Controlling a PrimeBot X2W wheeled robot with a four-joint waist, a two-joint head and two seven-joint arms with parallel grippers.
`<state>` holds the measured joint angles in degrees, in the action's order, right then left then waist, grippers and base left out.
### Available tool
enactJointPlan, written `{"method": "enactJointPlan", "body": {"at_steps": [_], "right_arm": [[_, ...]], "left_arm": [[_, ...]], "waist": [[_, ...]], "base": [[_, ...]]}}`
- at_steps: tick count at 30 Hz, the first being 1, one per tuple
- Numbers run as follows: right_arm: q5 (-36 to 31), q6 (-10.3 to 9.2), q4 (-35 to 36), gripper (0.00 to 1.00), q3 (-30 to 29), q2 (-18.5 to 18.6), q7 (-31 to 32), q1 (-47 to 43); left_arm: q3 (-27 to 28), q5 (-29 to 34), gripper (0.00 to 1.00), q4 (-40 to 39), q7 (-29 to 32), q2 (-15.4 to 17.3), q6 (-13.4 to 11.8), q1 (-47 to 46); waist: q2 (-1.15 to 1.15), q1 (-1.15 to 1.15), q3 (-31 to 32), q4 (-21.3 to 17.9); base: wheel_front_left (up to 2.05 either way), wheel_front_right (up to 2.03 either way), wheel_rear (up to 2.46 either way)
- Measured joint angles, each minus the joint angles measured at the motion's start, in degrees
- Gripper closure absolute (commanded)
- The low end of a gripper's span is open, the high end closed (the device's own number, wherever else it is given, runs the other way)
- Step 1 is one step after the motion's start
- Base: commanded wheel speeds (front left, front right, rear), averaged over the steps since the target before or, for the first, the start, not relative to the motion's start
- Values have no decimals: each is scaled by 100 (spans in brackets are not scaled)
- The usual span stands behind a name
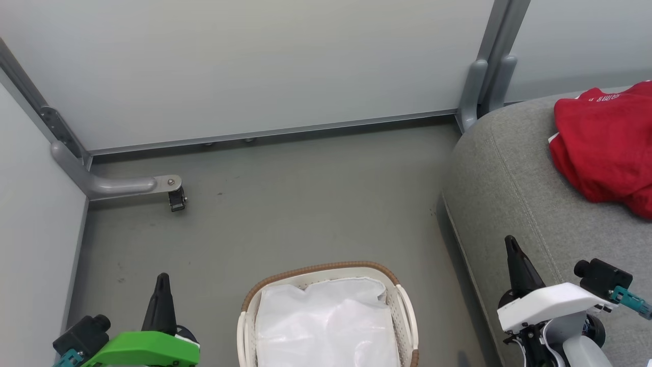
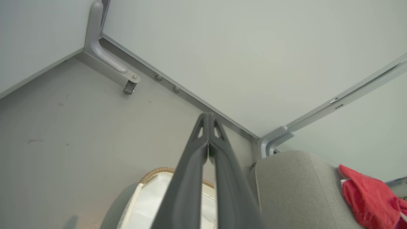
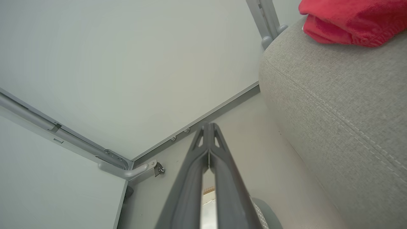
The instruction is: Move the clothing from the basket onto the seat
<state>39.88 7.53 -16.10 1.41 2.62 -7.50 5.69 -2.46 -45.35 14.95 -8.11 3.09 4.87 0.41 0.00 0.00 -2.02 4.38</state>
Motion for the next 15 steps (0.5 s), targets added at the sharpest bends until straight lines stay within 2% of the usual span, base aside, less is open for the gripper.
{"method": "enactJointPlan", "body": {"at_steps": [15], "right_arm": [[1152,0,46,100,-157,8,297,0]], "left_arm": [[154,-1053,100,-13,287,14,48,-120]], "waist": [[0,0,29,-68]], "base": [[0,0,0]]}}
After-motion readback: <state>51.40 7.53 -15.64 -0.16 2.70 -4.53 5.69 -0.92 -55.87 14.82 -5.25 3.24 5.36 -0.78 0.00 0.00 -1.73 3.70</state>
